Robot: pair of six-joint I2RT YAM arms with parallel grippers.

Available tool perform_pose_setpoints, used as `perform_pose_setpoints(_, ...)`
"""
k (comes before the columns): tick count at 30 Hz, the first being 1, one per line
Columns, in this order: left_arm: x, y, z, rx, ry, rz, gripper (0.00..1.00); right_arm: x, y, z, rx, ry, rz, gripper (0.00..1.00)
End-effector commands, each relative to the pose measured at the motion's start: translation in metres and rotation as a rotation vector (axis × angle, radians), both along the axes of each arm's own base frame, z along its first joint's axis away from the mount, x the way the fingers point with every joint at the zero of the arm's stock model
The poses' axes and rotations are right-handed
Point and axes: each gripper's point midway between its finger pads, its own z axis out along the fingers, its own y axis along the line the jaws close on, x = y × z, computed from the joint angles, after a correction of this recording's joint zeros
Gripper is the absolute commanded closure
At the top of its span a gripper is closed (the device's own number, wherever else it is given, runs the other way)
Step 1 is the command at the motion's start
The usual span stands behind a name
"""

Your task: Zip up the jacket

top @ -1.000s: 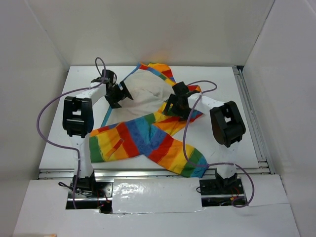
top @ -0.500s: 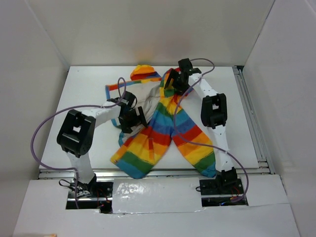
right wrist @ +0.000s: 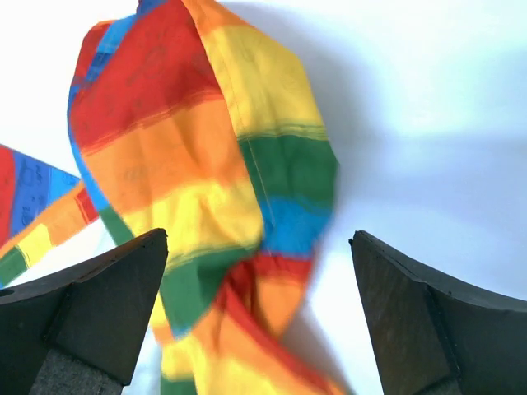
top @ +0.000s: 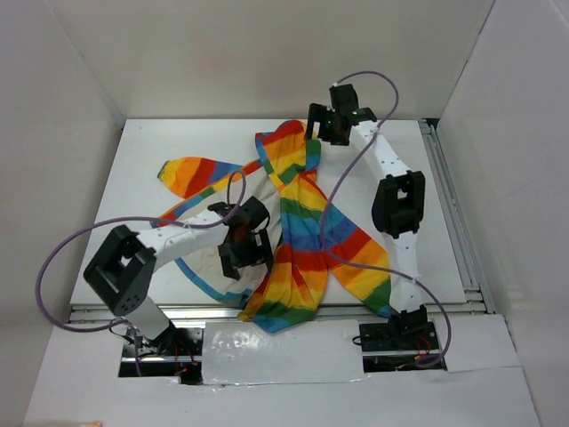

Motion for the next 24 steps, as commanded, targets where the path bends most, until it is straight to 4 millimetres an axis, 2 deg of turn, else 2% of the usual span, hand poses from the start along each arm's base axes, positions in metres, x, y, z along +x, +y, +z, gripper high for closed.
perform_pose_setpoints(1, 0.033, -0.012, 0.055, -0.091, -0.228, -0.03, 0.01, -0.037, -0.024, 0.061, -0.11, -0.05, -0.053, 0.0)
perform_pose_setpoints(2, 0.045, -0.011, 0.068, -0.124, -0.276, -0.02, 0.01, -0.052, -0.014, 0.057, -0.123, -0.03, -0.033, 0.0)
perform_pose_setpoints(3, 0.058, -0.014, 0.076, -0.153, -0.326, -0.015, 0.01, -0.078, -0.014, 0.016, -0.17, 0.057, -0.019, 0.0)
perform_pose_setpoints(4, 0.068, -0.011, 0.08, -0.162, -0.363, -0.032, 0.01, -0.085, -0.004, 0.044, -0.158, -0.04, -0.005, 0.0)
perform_pose_setpoints(5, 0.082, -0.004, 0.082, -0.162, -0.384, -0.011, 0.01, -0.114, 0.014, 0.016, -0.199, 0.002, 0.045, 0.0)
perform_pose_setpoints(6, 0.092, -0.004, 0.084, -0.189, -0.403, -0.007, 0.01, -0.119, 0.017, 0.028, -0.224, -0.048, 0.031, 0.0)
perform_pose_setpoints(8, 0.108, 0.01, 0.071, -0.168, -0.386, 0.03, 0.01, -0.134, 0.039, 0.022, -0.224, -0.036, 0.039, 0.01)
perform_pose_setpoints(12, 0.124, 0.038, 0.044, -0.096, -0.302, 0.129, 0.01, -0.147, 0.068, -0.011, -0.235, 0.053, 0.089, 0.04)
perform_pose_setpoints(14, 0.131, 0.035, 0.033, -0.137, -0.309, 0.088, 0.01, -0.147, 0.074, -0.018, -0.272, 0.066, 0.088, 0.04)
perform_pose_setpoints(15, 0.131, 0.034, 0.028, -0.147, -0.305, 0.08, 0.01, -0.149, 0.081, -0.032, -0.291, 0.089, 0.1, 0.05)
perform_pose_setpoints(17, 0.133, 0.033, 0.017, -0.155, -0.29, 0.07, 0.01, -0.147, 0.082, -0.038, -0.304, 0.109, 0.083, 0.07)
perform_pose_setpoints(18, 0.134, 0.034, 0.013, -0.147, -0.281, 0.076, 0.01, -0.147, 0.081, -0.047, -0.313, 0.13, 0.06, 0.08)
perform_pose_setpoints(22, 0.131, 0.038, -0.011, -0.128, -0.228, 0.072, 0.01, -0.141, 0.07, -0.063, -0.35, 0.143, 0.014, 0.11)
perform_pose_setpoints(24, 0.128, 0.04, -0.023, -0.121, -0.203, 0.075, 0.01, -0.136, 0.066, -0.072, -0.361, 0.148, -0.014, 0.16)
